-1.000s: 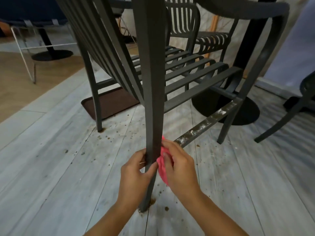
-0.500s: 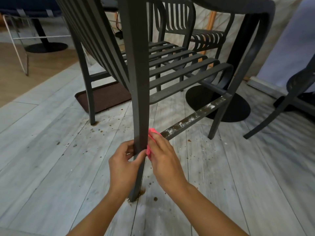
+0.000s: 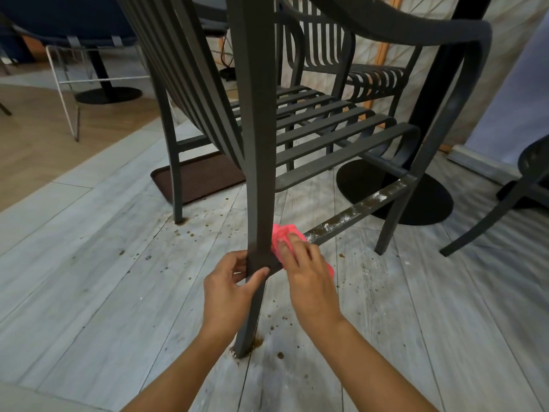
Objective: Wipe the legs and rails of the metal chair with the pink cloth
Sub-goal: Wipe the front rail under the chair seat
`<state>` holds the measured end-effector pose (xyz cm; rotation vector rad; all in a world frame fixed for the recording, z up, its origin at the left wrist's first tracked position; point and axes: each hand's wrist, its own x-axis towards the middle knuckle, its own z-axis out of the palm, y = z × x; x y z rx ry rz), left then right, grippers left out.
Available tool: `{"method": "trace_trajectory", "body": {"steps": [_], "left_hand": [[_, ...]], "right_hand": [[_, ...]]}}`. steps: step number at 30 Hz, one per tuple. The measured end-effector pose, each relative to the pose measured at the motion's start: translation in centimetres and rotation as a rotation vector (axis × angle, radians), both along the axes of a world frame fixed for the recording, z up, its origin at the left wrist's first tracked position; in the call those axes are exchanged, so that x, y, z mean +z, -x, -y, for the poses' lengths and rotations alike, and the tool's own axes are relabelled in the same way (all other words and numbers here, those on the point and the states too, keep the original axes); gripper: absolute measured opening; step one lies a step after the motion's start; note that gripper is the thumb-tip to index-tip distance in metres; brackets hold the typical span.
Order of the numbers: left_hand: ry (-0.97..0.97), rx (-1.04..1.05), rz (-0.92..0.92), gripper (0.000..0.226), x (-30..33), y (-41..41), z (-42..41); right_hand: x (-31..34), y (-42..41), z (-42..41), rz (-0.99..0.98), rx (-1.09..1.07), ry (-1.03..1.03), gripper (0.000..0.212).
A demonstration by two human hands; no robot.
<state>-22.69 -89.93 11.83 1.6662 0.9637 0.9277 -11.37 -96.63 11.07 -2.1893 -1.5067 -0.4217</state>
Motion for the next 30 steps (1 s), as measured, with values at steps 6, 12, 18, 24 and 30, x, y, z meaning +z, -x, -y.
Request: {"method": "trace_trajectory", "body": {"steps": [6,12,18,24,30], "left_hand": [[-0.012,0.004,-0.027,0.028,0.0,-0.1,0.0],[-0.016,0.016,-0.047,0.029,0.0,-0.1,-0.1],[-0.004,0.026,-0.036,0.031,0.2,-0.2,0.6],[-0.157,0.149,-0.06,0.056,0.5,-0.6,1.9],[-0.707,0.202,-0.041,0.052,0.5,-0.5,2.6]], "right_hand": [[0.4,-1.8,0.1,-0.033,-0.045,-0.04,0.078],[0.2,-2.6,-0.1,-0.061,-0.071,-0.06,0.078],[0.4,-2.6,0.0,-0.068,-0.068,-0.082,0.08],[0.7,-3.5,0.5,-0.16,0.038,-0.101,0.059],[2.5,-3.6,1.4,-0.139,0.061,-0.202,0.063]]}}
